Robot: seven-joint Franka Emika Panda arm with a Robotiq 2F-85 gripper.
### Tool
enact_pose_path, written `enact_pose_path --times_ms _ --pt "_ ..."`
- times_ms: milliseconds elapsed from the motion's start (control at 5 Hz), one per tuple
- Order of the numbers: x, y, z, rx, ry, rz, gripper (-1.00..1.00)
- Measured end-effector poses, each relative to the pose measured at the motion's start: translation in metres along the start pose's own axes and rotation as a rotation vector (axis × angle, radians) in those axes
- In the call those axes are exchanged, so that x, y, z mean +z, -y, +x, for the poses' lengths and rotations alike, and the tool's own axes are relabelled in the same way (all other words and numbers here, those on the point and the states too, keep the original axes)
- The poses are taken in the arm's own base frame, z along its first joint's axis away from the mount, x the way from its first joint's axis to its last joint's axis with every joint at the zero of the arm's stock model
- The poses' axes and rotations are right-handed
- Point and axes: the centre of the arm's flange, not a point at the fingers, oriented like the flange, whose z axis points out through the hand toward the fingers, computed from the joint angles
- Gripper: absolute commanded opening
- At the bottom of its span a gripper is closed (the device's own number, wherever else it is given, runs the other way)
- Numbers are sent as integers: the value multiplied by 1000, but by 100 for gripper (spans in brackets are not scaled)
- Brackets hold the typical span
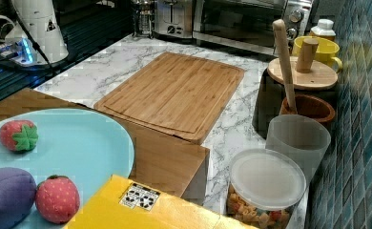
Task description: Close the oven.
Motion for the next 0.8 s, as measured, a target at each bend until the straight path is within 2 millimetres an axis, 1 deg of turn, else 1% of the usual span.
enact_pose_path --times_ms 200,400,600,800 --pt "-22 -20 -7 48 -62 82 -100" --pt "-73 -36 -21 56 -136 98 -100" --pt "-130 -37 -29 54 -229 135 -100" --pt "-162 -30 -34 40 -284 171 -100"
